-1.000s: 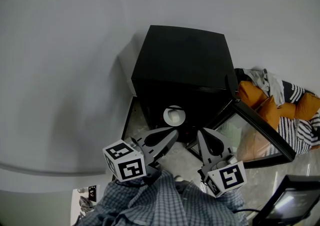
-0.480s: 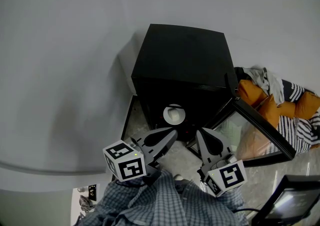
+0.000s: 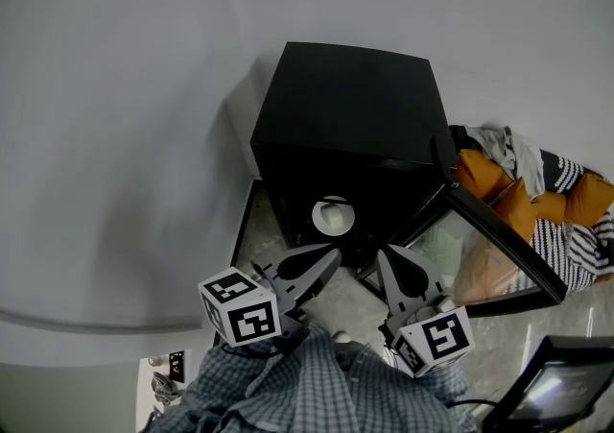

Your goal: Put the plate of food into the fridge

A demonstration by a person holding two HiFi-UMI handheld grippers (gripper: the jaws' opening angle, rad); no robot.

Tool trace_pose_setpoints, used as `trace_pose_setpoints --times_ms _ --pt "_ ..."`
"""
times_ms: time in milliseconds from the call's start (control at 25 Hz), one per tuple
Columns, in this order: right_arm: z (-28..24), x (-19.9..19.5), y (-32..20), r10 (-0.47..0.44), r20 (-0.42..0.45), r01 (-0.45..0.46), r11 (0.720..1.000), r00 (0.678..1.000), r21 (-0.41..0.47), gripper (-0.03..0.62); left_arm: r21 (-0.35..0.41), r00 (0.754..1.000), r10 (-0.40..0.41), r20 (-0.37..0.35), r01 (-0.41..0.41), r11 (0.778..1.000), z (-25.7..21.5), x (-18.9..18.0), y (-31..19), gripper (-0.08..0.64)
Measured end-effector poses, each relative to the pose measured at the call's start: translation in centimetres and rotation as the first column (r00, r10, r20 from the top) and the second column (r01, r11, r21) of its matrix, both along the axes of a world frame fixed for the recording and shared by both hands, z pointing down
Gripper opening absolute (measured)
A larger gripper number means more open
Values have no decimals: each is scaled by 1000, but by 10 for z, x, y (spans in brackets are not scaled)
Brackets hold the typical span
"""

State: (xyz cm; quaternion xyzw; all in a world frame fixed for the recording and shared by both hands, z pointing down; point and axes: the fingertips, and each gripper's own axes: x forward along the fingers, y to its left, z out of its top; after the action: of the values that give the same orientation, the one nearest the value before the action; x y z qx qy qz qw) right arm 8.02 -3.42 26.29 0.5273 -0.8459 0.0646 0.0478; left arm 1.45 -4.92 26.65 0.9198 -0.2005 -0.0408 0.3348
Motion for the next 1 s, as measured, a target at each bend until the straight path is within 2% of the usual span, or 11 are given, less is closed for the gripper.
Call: trace_pose_setpoints --times_ms 1000 --pt "4 -7 3 -18 6 18 999 1000 -31 8 -8 1000 -4 16 4 1000 2 -2 2 6"
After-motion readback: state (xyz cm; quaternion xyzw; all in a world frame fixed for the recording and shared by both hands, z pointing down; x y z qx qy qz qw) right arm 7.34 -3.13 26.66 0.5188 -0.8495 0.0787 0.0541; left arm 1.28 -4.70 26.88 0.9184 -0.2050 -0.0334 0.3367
